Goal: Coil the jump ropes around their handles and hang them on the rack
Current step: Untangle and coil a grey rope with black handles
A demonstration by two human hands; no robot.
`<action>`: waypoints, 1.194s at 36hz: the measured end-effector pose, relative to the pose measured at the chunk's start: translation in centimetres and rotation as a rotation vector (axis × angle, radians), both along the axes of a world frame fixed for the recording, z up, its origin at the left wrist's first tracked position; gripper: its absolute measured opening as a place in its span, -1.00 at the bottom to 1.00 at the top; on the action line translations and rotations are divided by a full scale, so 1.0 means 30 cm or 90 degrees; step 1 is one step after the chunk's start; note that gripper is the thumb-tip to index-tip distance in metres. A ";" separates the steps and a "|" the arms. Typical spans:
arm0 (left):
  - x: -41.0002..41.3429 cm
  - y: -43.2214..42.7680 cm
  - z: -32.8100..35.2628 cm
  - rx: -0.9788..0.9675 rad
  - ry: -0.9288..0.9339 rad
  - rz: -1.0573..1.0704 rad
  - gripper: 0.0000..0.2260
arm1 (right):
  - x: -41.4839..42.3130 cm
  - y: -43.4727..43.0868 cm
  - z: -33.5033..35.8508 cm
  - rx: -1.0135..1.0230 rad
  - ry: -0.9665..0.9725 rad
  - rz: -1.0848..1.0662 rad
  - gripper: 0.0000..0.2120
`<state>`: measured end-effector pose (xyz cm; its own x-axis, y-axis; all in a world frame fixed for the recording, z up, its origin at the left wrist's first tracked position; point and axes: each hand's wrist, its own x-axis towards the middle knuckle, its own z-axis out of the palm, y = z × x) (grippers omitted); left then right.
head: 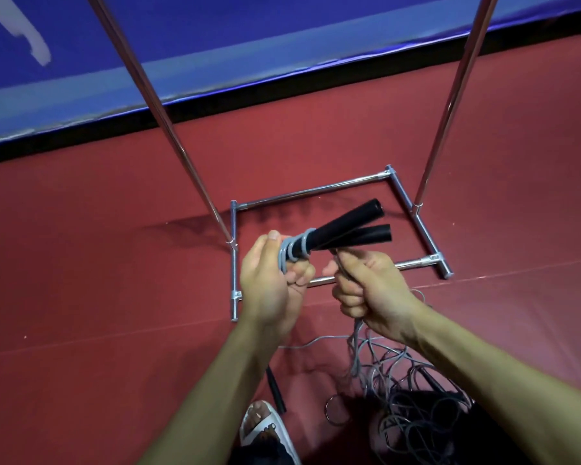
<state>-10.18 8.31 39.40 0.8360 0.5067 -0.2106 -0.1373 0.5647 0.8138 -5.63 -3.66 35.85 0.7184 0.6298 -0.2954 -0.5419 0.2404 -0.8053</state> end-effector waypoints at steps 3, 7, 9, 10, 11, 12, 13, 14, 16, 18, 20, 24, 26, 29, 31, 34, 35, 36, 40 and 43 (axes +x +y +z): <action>0.012 0.005 0.008 -0.060 -0.005 0.023 -0.73 | -0.011 0.006 0.019 -0.003 -0.052 -0.003 -0.81; 0.019 0.011 0.008 -0.094 0.005 0.046 -0.71 | -0.013 0.014 0.032 -0.035 -0.096 -0.062 -0.92; 0.025 0.018 0.000 -0.071 0.021 0.073 -0.71 | -0.011 0.017 0.030 -0.063 -0.111 -0.082 -0.91; 0.029 0.022 -0.006 -0.053 0.027 0.087 -0.71 | -0.010 0.019 0.027 -0.084 -0.123 -0.086 -0.89; 0.033 0.026 -0.012 -0.031 0.031 0.101 -0.72 | -0.008 0.020 0.024 -0.106 -0.141 -0.084 -0.88; 0.036 0.031 -0.020 -0.006 0.034 0.114 -0.72 | -0.009 0.021 0.021 -0.129 -0.167 -0.075 -0.87; 0.039 0.033 -0.026 0.021 0.034 0.124 -0.71 | -0.010 0.023 0.019 -0.153 -0.196 -0.061 -0.84; 0.043 0.034 -0.032 0.046 0.034 0.133 -0.71 | -0.012 0.024 0.016 -0.175 -0.221 -0.045 -0.80; 0.049 0.031 -0.040 0.084 0.037 0.148 -0.70 | -0.020 0.028 0.014 -0.207 -0.260 -0.026 -0.73; 0.057 0.031 -0.043 0.126 0.042 0.165 -0.69 | -0.025 0.031 0.015 -0.208 -0.269 -0.024 -0.69; 0.063 0.039 -0.043 0.172 0.049 0.191 -0.70 | -0.027 0.030 0.021 -0.202 -0.249 -0.020 -0.65; 0.056 0.084 -0.072 0.358 0.107 0.229 -0.74 | -0.029 0.017 0.022 -0.298 -0.329 0.034 -0.67; 0.042 0.105 -0.100 0.547 0.134 0.239 -0.78 | -0.027 0.017 0.022 -0.321 -0.308 0.060 -0.69; 0.018 0.108 -0.120 0.781 0.111 0.210 -0.84 | -0.019 0.018 0.036 -0.343 -0.258 0.069 -0.73; 0.008 0.104 -0.117 0.858 0.081 0.187 -0.88 | -0.010 0.014 0.031 -0.365 -0.241 0.053 -0.77; 0.002 0.104 -0.117 0.913 0.049 0.152 -0.89 | 0.012 -0.003 0.004 -0.373 -0.228 -0.004 -0.81; 0.001 0.104 -0.117 0.924 0.044 0.141 -0.90 | 0.020 -0.010 -0.002 -0.380 -0.238 -0.022 -0.86; 0.000 0.106 -0.120 0.934 0.040 0.132 -0.90 | 0.025 -0.018 -0.004 -0.384 -0.252 -0.029 -0.92; -0.004 0.102 -0.128 0.983 0.032 0.087 -0.89 | 0.041 -0.049 0.034 -0.465 -0.413 0.055 -0.84; -0.006 0.098 -0.139 1.009 0.025 0.036 -0.89 | 0.059 -0.068 0.066 -0.518 -0.534 0.107 -0.84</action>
